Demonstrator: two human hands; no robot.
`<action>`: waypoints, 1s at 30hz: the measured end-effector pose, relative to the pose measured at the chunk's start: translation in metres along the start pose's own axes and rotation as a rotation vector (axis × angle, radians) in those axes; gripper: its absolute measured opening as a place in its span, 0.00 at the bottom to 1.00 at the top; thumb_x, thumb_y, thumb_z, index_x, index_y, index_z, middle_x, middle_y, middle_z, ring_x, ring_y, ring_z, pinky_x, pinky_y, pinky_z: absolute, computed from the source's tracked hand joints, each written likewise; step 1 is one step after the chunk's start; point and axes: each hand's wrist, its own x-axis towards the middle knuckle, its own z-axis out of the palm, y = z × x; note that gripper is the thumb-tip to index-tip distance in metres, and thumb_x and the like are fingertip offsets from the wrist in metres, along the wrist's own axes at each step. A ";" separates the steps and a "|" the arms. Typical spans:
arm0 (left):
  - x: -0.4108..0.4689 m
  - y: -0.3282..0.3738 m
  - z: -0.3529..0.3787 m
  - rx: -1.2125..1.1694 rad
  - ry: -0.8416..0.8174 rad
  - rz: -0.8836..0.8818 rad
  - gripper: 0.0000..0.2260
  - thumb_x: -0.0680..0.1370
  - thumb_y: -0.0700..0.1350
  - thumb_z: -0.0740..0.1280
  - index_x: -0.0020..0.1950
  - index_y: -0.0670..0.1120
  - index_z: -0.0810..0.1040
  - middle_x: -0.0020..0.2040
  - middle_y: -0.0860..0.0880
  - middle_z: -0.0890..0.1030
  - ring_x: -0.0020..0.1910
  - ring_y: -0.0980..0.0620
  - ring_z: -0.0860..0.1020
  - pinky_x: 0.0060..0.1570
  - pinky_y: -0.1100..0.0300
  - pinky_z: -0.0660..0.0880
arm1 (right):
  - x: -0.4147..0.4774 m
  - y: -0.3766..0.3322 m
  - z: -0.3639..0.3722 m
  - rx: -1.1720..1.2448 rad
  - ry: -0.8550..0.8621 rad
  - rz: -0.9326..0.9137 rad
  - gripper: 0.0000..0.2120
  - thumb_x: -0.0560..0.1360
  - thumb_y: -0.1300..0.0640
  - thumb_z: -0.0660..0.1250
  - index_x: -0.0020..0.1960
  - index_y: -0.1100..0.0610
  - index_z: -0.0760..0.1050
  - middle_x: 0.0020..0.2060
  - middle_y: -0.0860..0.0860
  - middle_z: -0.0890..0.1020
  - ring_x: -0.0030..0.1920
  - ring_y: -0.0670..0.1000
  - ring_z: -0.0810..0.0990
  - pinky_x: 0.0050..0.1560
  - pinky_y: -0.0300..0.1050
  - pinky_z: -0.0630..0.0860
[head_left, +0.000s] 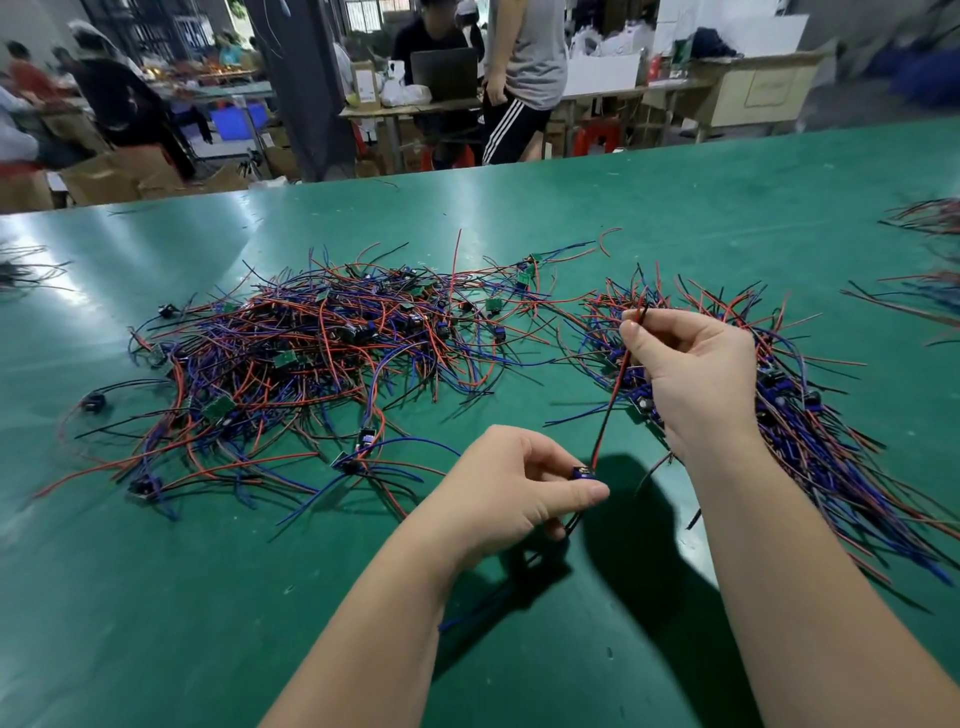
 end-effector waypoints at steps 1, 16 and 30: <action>0.000 0.001 -0.001 -0.001 -0.004 -0.001 0.05 0.70 0.42 0.76 0.43 0.46 0.81 0.31 0.50 0.80 0.28 0.52 0.76 0.29 0.65 0.74 | 0.000 0.001 0.001 -0.018 -0.001 -0.011 0.09 0.72 0.68 0.70 0.46 0.55 0.81 0.32 0.46 0.80 0.30 0.37 0.75 0.39 0.31 0.74; -0.009 0.008 -0.019 0.040 -0.248 0.083 0.04 0.73 0.40 0.73 0.46 0.42 0.83 0.36 0.51 0.82 0.32 0.54 0.76 0.35 0.65 0.75 | -0.007 0.001 0.006 -0.042 -0.144 0.216 0.15 0.80 0.53 0.60 0.43 0.63 0.77 0.19 0.53 0.73 0.16 0.50 0.72 0.17 0.34 0.64; 0.002 0.017 -0.014 -0.401 0.681 0.495 0.18 0.60 0.50 0.76 0.40 0.45 0.72 0.28 0.51 0.80 0.25 0.55 0.78 0.30 0.64 0.76 | -0.029 -0.009 0.021 0.284 -0.676 0.448 0.08 0.62 0.58 0.70 0.39 0.56 0.85 0.30 0.51 0.81 0.29 0.44 0.76 0.32 0.33 0.74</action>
